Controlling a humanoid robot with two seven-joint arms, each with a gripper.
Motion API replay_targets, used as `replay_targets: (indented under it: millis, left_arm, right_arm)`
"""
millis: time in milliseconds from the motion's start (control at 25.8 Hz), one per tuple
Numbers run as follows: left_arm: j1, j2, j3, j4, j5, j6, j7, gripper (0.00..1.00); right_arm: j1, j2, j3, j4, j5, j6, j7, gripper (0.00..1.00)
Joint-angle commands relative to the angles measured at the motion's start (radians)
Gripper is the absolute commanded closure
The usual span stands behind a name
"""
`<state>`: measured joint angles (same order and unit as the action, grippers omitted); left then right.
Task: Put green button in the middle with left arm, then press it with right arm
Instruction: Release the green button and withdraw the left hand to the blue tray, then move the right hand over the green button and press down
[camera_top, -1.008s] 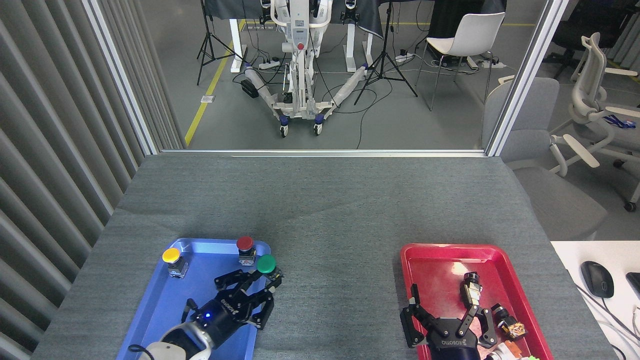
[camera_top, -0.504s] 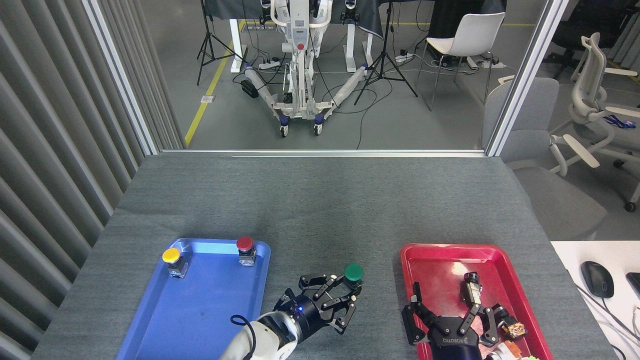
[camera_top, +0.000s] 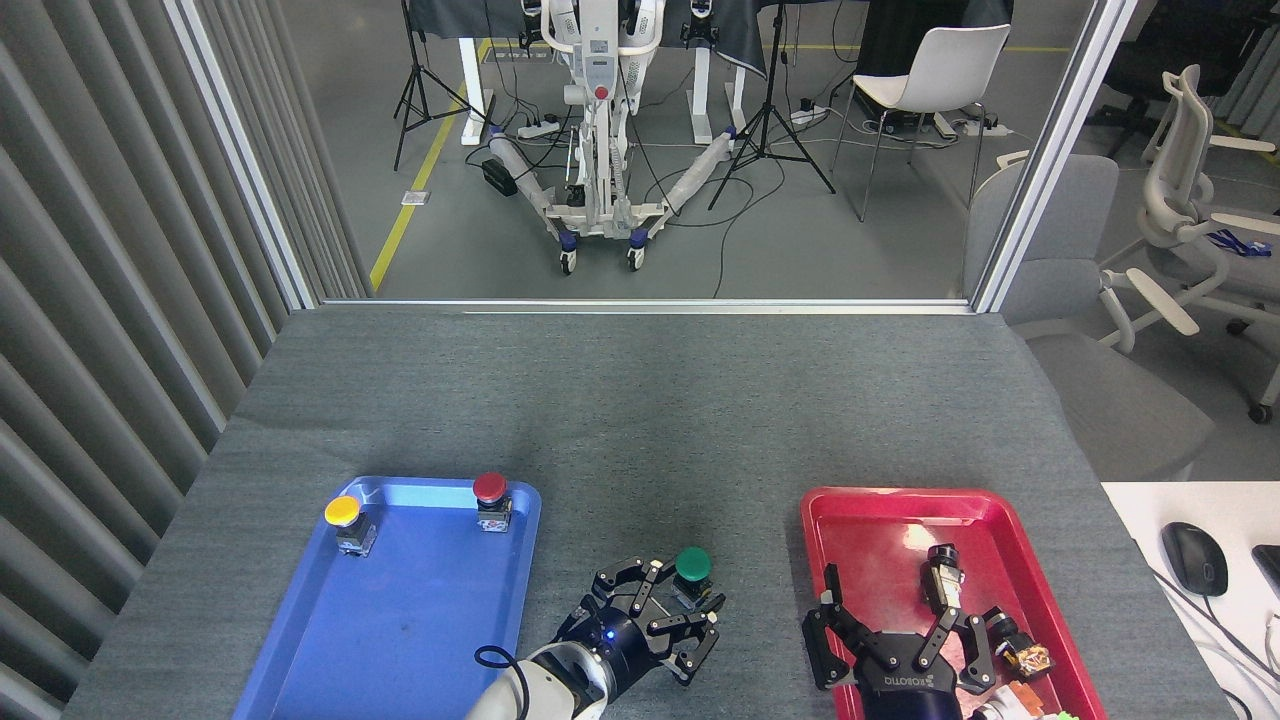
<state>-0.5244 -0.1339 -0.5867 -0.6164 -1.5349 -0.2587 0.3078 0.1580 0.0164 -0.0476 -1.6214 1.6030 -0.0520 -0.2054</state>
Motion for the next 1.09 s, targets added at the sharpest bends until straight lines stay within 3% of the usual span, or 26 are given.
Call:
replay_targets:
  millis: [0, 233, 465, 659, 775, 930, 969, 1047]
  left_arm:
    - [0.035, 0.011, 0.001, -0.105, 0.002, -0.024, -0.010, 0.00]
    - [0.250, 0.192, 0.036, -0.534, 0.013, 0.001, -0.024, 0.00]
    - [0.511, 0.324, 0.226, -0.904, 0.015, 0.191, -0.030, 0.00]
    - [0.684, 0.315, 0.501, -0.976, 0.093, 0.228, -0.036, 0.01]
    - [0.724, 0.320, 0.536, -0.985, 0.165, 0.227, -0.053, 0.01]
    - [0.725, 0.321, 0.551, -0.996, 0.168, 0.228, -0.056, 0.01]
    - [0.722, 0.321, 0.553, -0.996, 0.170, 0.228, -0.056, 0.01]
    - [0.719, 0.323, 0.564, -0.996, 0.171, 0.233, -0.056, 0.01]
  right_arm:
    - [-0.002, 0.000, 0.000, 0.000, 0.000, 0.000, 0.001, 0.00]
    - [-0.017, 0.002, -0.002, 0.000, -0.002, 0.001, 0.009, 0.00]
    - [-0.017, -0.001, 0.002, 0.000, -0.002, 0.009, 0.007, 0.00]
    - [-0.017, -0.003, 0.002, 0.003, -0.003, 0.008, 0.009, 0.00]
    - [-0.014, -0.001, 0.003, 0.002, -0.002, 0.008, 0.029, 0.00]
    - [-0.015, -0.006, 0.003, 0.005, -0.003, 0.003, 0.050, 0.01]
    - [-0.017, -0.007, 0.005, 0.008, -0.005, -0.002, 0.050, 0.02]
    - [-0.020, -0.007, 0.015, 0.012, -0.005, -0.020, 0.050, 0.20]
